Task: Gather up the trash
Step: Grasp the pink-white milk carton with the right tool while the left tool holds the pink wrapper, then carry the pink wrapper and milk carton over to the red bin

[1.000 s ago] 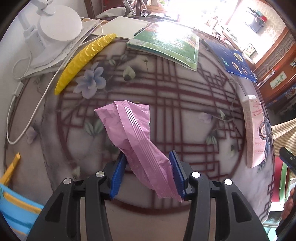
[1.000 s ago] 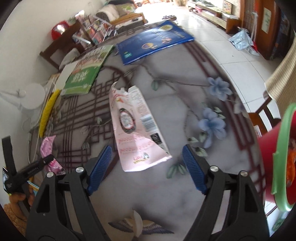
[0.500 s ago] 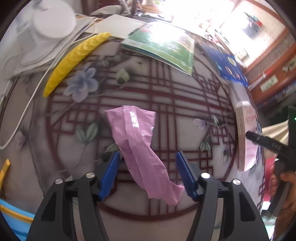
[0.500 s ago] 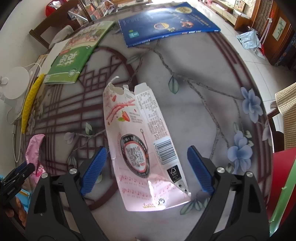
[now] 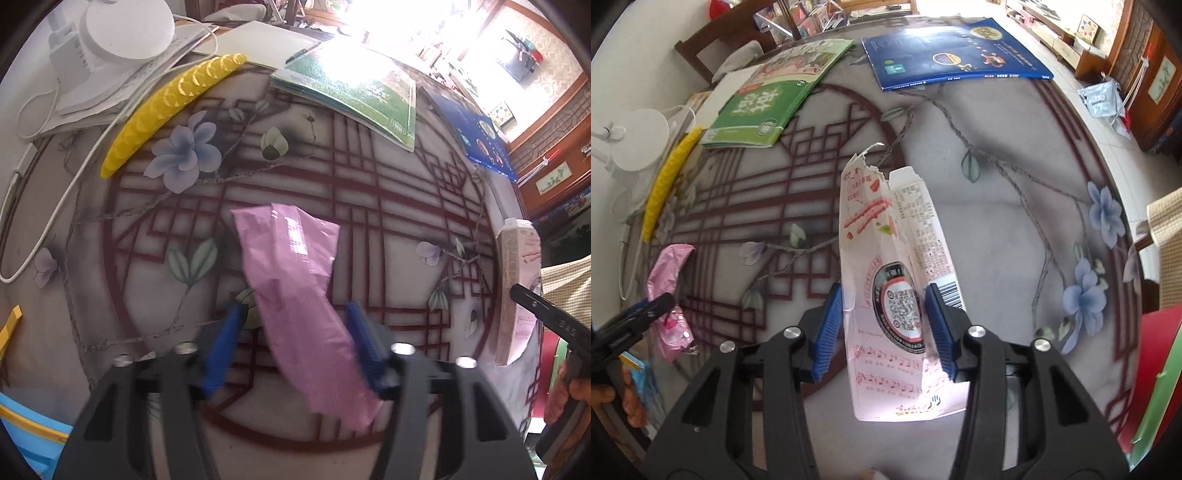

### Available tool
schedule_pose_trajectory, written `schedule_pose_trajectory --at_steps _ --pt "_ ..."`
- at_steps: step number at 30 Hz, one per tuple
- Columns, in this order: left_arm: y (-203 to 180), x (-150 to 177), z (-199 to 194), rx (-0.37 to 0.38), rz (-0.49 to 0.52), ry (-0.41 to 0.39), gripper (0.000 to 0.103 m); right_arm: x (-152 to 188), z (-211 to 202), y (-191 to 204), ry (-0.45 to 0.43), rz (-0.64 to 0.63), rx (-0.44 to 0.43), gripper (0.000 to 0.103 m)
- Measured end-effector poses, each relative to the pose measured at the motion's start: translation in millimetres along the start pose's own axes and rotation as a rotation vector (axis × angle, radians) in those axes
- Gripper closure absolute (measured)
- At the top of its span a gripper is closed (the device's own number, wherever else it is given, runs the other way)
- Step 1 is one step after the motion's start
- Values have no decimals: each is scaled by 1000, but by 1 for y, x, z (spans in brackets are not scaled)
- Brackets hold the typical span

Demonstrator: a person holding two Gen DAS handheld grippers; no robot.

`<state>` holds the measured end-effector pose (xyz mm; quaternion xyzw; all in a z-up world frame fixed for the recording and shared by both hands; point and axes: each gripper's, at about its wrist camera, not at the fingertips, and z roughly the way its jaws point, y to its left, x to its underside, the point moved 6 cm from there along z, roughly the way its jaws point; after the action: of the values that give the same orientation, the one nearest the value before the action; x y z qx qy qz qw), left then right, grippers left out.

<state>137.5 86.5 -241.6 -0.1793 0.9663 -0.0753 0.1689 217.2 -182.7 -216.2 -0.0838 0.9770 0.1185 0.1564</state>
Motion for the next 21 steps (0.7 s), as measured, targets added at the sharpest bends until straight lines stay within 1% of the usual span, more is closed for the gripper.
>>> schedule_pose_trajectory --at_steps 2,4,6,7,15,18,21 --pt "-2 0 0 -2 12 -4 66 2 -9 3 -19 8 -14 58" --pt "-5 -1 -2 -2 27 -14 74 3 -17 7 -37 17 -27 58" --pt "-9 -3 -5 2 39 -22 80 6 -28 11 -62 26 -43 58" --pt "-11 -3 -8 5 45 -29 81 7 -33 13 -75 29 -50 58" --pt "-33 -7 -32 38 87 -90 82 16 -67 26 -148 22 -80 58" --pt "-40 -7 -41 47 103 -110 82 19 -79 26 -172 32 -96 58" --pt "-47 -7 -50 61 116 -126 82 23 -89 24 -195 40 -93 58"
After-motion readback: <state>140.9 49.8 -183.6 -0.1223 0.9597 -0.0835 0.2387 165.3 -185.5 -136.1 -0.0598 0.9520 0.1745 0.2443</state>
